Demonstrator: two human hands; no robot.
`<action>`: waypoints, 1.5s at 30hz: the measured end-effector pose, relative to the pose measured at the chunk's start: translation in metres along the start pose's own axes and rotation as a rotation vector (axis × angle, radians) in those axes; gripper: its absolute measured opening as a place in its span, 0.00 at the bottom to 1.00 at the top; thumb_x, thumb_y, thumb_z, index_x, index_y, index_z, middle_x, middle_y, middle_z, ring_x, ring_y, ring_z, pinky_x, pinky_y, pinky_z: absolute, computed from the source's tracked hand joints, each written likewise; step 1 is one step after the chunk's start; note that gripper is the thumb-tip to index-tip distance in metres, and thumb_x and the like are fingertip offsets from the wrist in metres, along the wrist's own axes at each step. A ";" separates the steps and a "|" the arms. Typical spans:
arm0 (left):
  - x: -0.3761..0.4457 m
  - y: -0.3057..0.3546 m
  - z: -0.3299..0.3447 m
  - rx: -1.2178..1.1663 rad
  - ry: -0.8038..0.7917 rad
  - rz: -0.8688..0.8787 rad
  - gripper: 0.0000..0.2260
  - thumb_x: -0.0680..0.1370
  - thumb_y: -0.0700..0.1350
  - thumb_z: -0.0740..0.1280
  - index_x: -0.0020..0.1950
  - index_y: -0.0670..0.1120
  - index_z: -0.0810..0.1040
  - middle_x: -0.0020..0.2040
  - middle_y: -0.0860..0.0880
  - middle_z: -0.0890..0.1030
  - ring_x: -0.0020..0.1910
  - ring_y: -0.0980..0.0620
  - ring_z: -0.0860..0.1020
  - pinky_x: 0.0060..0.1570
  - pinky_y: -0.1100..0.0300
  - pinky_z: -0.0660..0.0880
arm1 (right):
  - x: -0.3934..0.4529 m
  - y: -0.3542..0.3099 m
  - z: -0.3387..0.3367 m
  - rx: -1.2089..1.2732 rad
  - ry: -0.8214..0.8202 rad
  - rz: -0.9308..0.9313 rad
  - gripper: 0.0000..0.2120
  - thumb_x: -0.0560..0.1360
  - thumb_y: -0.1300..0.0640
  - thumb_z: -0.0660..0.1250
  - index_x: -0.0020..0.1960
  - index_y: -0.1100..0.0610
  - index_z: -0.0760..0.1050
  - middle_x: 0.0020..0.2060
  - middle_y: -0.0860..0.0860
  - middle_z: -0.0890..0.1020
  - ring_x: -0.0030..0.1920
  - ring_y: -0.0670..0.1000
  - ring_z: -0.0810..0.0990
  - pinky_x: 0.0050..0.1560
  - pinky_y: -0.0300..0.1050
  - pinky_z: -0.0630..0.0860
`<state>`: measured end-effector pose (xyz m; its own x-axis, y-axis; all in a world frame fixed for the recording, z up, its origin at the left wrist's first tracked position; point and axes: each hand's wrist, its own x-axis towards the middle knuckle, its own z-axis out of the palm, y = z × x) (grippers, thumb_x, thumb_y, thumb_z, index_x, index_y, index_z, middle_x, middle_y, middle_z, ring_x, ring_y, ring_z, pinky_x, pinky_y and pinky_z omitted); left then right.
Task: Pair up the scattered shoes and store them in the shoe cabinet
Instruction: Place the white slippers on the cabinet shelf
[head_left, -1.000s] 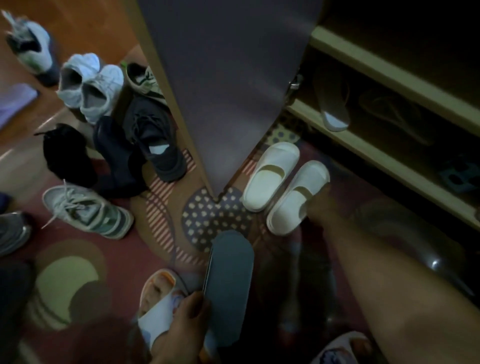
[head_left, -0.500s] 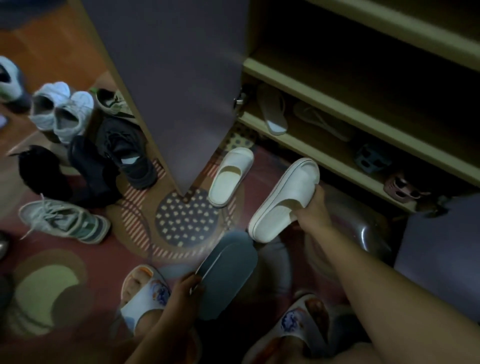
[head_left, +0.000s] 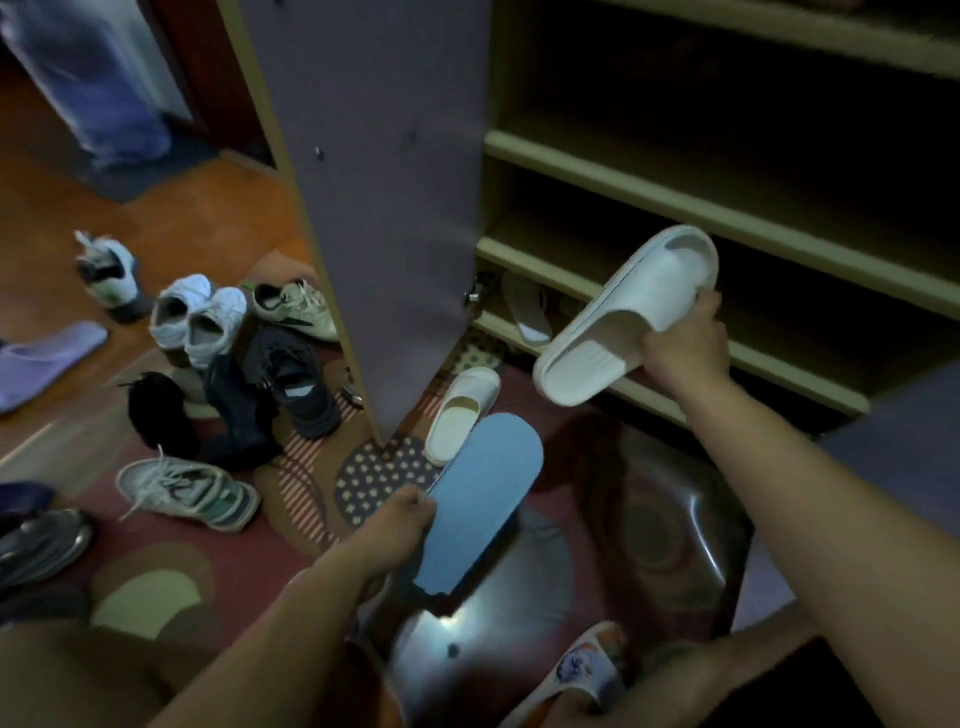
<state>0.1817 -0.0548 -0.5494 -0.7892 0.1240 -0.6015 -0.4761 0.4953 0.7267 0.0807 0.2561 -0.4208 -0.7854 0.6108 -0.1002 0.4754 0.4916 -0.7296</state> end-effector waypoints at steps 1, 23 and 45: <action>-0.009 0.013 -0.010 -0.062 -0.009 -0.014 0.11 0.84 0.43 0.61 0.42 0.44 0.69 0.36 0.46 0.74 0.30 0.55 0.76 0.32 0.62 0.70 | -0.008 -0.009 -0.015 -0.003 -0.019 -0.040 0.35 0.74 0.53 0.71 0.74 0.46 0.56 0.64 0.57 0.72 0.57 0.61 0.77 0.33 0.48 0.78; -0.079 0.068 -0.026 -0.338 0.024 0.352 0.15 0.72 0.66 0.70 0.43 0.55 0.77 0.41 0.54 0.80 0.42 0.58 0.79 0.45 0.59 0.75 | -0.136 -0.006 0.031 -0.190 -0.355 -0.387 0.39 0.62 0.38 0.73 0.68 0.35 0.57 0.64 0.44 0.70 0.58 0.53 0.77 0.51 0.58 0.80; -0.013 -0.080 -0.108 0.035 0.231 -0.365 0.13 0.55 0.56 0.73 0.36 0.57 0.78 0.32 0.52 0.81 0.36 0.53 0.80 0.37 0.58 0.71 | 0.021 0.080 0.306 -0.455 -0.964 -0.110 0.24 0.82 0.57 0.62 0.77 0.58 0.64 0.77 0.55 0.64 0.75 0.55 0.65 0.72 0.42 0.60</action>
<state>0.1882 -0.1885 -0.5640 -0.6397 -0.2579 -0.7241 -0.7294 0.5008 0.4660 -0.0189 0.1182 -0.6884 -0.7199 -0.1009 -0.6867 0.3300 0.8206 -0.4665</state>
